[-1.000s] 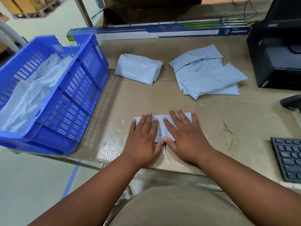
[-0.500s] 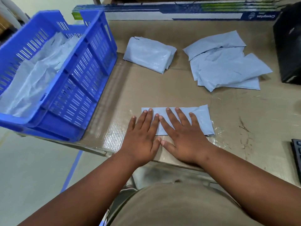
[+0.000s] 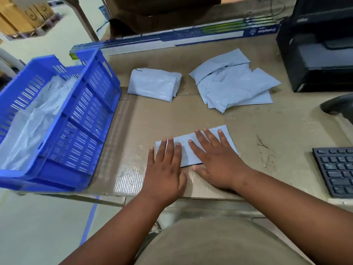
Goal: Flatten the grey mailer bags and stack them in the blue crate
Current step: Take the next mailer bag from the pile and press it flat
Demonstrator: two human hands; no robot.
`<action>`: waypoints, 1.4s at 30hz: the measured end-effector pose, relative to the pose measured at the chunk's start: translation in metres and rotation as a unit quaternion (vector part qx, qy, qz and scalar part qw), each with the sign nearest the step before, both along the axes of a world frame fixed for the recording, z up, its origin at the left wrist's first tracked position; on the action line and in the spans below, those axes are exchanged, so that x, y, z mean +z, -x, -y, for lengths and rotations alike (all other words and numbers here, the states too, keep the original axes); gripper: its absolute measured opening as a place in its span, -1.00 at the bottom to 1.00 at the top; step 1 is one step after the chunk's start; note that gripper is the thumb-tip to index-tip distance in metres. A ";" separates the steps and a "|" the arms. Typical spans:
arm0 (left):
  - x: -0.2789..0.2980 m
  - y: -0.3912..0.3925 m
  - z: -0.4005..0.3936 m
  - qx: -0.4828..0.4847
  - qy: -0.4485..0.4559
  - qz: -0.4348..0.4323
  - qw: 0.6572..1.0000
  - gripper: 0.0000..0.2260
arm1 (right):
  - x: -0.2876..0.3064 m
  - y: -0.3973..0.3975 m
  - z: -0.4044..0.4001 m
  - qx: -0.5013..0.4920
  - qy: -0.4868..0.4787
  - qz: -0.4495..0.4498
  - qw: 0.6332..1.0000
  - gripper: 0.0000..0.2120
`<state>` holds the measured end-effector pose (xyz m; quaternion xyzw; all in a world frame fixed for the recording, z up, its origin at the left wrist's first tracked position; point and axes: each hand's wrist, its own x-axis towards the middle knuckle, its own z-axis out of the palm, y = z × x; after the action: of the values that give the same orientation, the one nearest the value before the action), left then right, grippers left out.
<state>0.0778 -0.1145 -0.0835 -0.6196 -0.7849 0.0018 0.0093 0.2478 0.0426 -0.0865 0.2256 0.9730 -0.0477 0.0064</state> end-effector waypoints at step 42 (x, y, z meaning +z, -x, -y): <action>-0.023 0.024 -0.027 -0.045 -0.030 0.058 0.997 -0.39 | -0.010 0.001 -0.005 -0.054 0.024 -0.010 0.998 -0.19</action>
<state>0.0539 -0.0878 -0.1063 -0.6524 -0.7554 -0.0576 -0.0177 0.2470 0.0476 -0.0967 0.2770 0.9580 -0.0738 -0.0005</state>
